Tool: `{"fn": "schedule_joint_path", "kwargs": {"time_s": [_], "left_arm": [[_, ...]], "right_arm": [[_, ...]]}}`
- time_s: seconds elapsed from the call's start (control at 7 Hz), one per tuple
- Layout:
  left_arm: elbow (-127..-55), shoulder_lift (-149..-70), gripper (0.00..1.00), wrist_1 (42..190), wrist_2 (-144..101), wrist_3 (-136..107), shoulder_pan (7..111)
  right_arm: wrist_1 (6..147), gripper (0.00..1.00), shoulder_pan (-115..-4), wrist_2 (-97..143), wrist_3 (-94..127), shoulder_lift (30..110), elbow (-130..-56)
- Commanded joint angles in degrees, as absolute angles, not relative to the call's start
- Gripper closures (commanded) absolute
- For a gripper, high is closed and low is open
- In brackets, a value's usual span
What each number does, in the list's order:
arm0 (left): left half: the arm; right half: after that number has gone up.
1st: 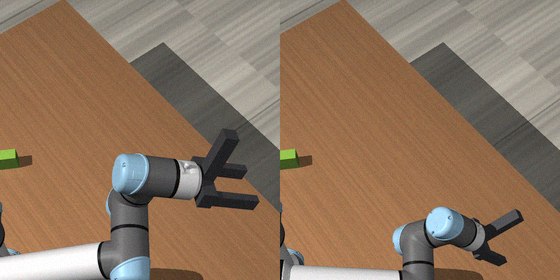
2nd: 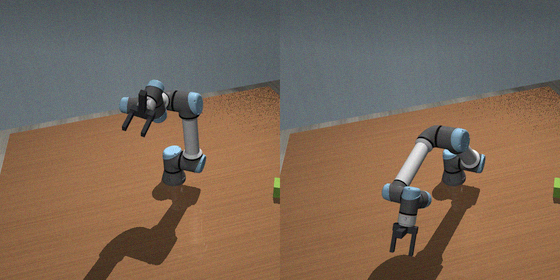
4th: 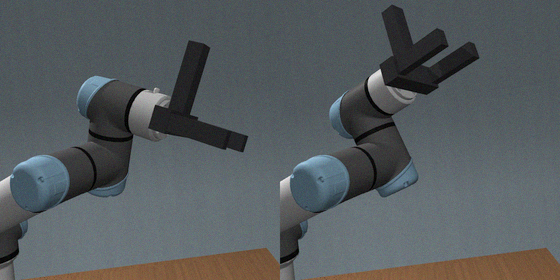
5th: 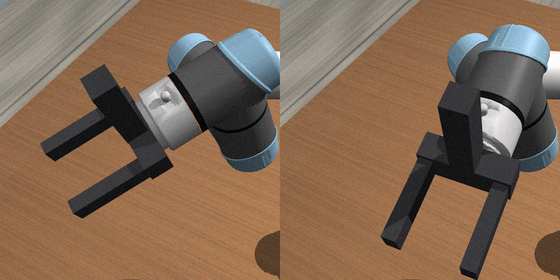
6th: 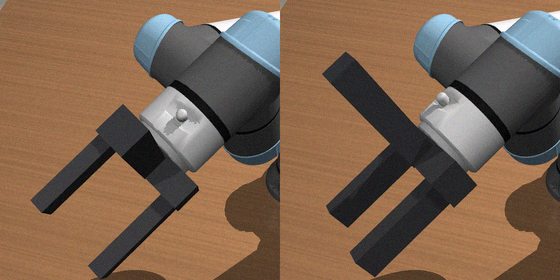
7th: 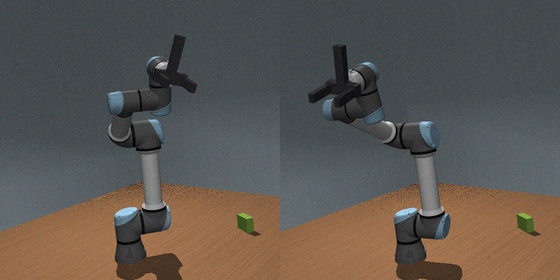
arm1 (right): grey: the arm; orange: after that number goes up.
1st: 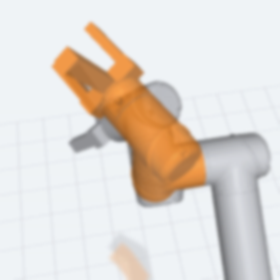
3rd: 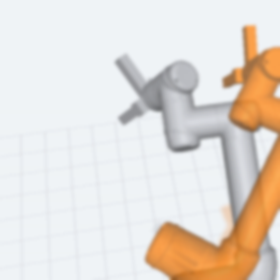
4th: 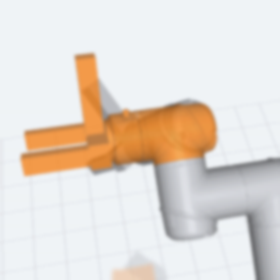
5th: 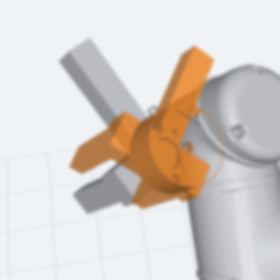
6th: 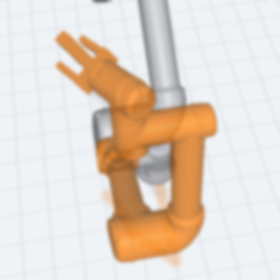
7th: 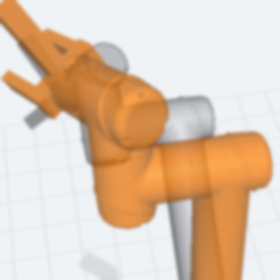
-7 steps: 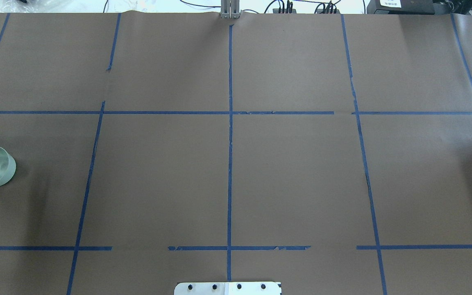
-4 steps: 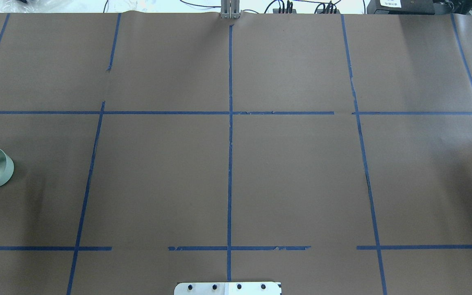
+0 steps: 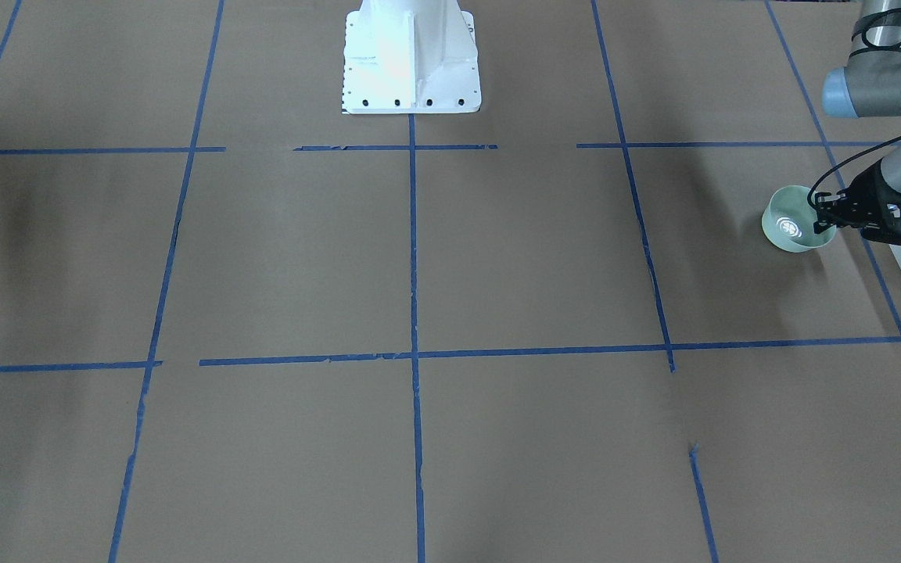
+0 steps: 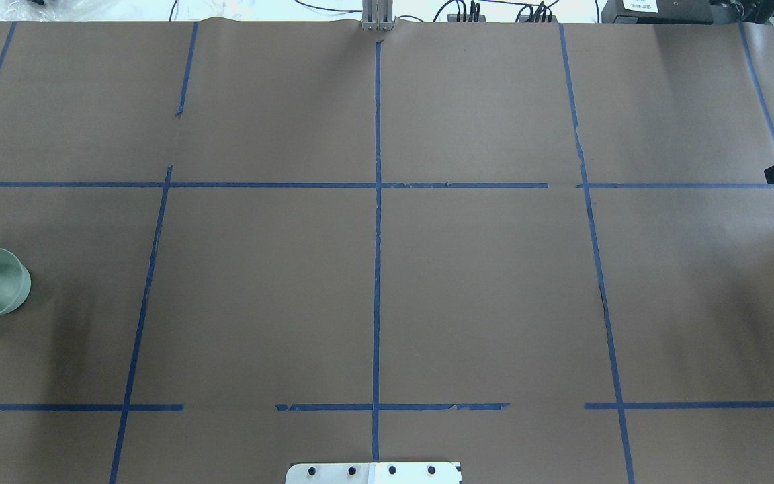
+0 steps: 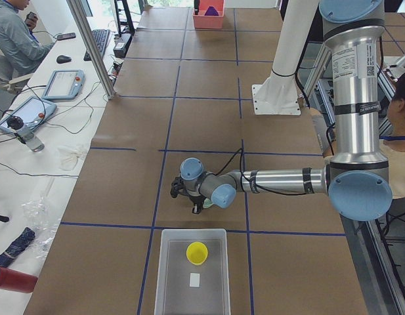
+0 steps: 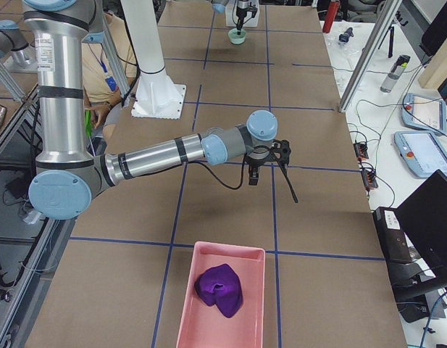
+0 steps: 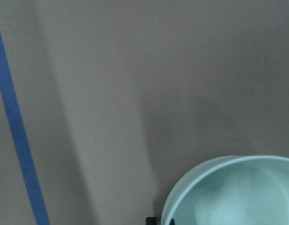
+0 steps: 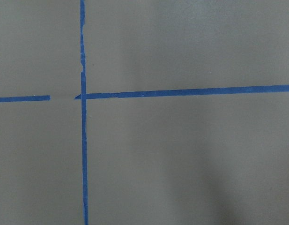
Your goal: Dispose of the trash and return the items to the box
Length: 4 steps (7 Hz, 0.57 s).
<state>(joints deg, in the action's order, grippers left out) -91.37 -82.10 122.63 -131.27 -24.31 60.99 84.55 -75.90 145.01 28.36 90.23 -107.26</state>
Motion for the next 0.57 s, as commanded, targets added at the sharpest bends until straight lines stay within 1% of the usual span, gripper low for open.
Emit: {"fn": "schedule_joint_path", "kwargs": {"time_s": [0.0, 0.14, 0.29, 0.43], "left_arm": [[-98.6, -80.8, 1.00, 122.4, -135.8, -23.7, 70.0], [-98.4, -80.2, 1.00, 122.4, -136.7, -19.9, 75.4], [-95.8, -77.5, 1.00, 121.8, -136.8, -6.6, 81.0], [-92.6, -77.7, 1.00, 116.9, -136.7, 3.9, 88.2]], "right_arm": [[84.6, 0.00, -73.2, 144.9, 32.5, 89.8, -108.8], [84.0, 0.00, -72.4, 144.8, 32.9, 89.8, -108.7], [83.3, 0.00, -72.2, 144.6, 33.0, 89.8, -108.5], [83.3, 0.00, -72.1, 144.6, 33.0, 89.8, -108.5]]}}
